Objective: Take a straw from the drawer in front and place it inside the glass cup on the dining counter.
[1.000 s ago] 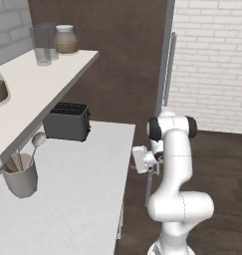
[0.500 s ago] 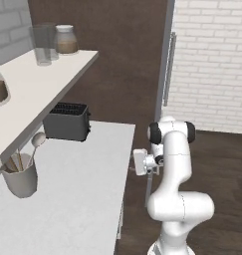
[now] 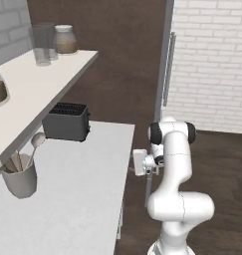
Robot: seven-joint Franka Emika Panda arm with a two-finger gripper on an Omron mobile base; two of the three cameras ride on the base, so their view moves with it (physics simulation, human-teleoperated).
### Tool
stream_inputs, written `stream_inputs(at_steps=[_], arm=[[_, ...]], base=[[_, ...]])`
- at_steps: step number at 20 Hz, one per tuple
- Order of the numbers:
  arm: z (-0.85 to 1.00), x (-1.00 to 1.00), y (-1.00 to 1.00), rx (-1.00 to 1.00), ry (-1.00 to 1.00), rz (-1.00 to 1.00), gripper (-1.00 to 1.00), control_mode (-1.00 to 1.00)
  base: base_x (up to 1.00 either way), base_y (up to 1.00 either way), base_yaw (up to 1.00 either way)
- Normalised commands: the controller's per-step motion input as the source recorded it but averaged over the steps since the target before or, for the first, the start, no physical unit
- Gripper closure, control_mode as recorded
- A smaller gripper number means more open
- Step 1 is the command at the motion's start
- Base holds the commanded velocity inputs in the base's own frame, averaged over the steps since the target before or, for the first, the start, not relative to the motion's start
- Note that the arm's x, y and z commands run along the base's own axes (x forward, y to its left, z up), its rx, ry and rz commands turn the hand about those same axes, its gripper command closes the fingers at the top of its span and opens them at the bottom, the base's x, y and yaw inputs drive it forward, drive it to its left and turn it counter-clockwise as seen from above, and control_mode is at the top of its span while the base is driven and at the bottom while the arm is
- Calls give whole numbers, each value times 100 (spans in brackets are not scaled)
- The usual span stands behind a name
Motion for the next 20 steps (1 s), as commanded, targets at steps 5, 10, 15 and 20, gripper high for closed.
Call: stream_inputs(at_steps=[5,10,15,20], arm=[[3,0,60,0,0,0,-100,-100],[25,0,51,0,0,0,-100,-100],[48,-1,32,0,0,0,-100,-100],[10,0,45,0,4,0,-100,-100]], base=[[0,0,0],[0,0,0],[0,0,0],[0,0,0]])
